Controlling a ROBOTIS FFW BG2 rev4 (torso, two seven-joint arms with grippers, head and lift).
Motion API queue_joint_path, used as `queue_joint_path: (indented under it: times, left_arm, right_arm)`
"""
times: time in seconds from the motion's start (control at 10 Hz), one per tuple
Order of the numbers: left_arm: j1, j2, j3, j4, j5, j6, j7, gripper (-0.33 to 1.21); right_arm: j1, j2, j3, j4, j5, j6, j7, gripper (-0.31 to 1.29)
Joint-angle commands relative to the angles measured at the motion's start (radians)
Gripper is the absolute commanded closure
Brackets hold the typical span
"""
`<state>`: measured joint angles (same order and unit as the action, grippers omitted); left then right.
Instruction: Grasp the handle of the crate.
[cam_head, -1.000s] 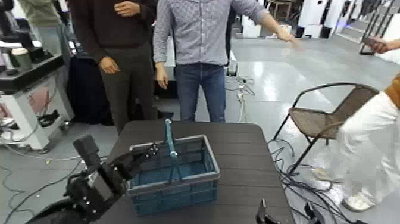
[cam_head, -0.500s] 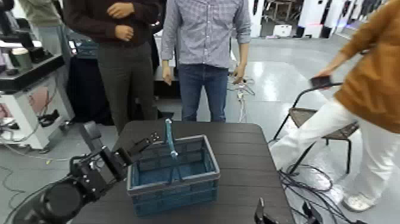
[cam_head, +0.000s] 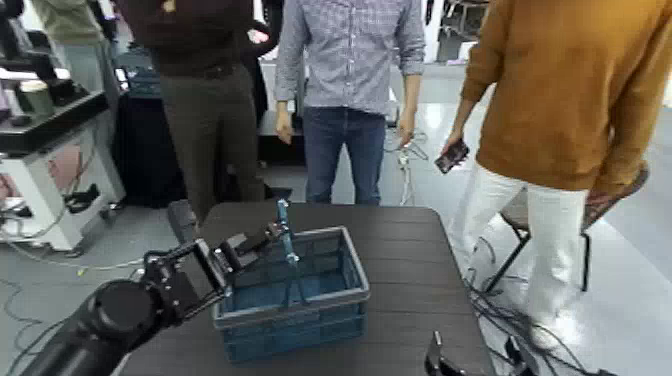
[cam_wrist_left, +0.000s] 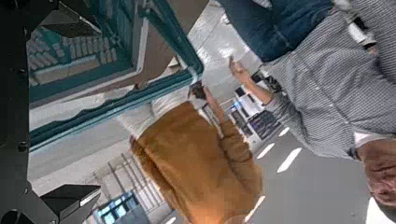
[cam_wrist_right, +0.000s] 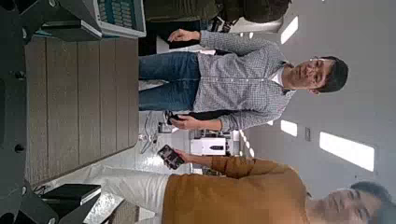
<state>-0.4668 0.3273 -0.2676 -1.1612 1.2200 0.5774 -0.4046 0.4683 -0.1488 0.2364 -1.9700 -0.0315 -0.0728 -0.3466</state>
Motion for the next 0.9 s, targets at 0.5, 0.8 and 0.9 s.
queue_joint_path:
  times: [0.5,0.8,0.9]
  left_arm:
    - [-0.139,0.009,-0.150,0.186,0.087,-0.001,-0.082,0.11]
    - [-0.151,0.009,-0.153,0.218,0.087,-0.030,-0.085,0.24]
    - [-0.154,0.007,-0.151,0.224,0.087,-0.036,-0.085,0.46]
  right_arm:
    - [-0.013,-0.003,0.014,0.014,-0.013,-0.013,0.001,0.15]
    - [-0.016,-0.003,0.015,0.017,-0.019,-0.016,0.001,0.15]
    - [-0.017,-0.005,0.015,0.019,-0.024,-0.016,0.003,0.15]
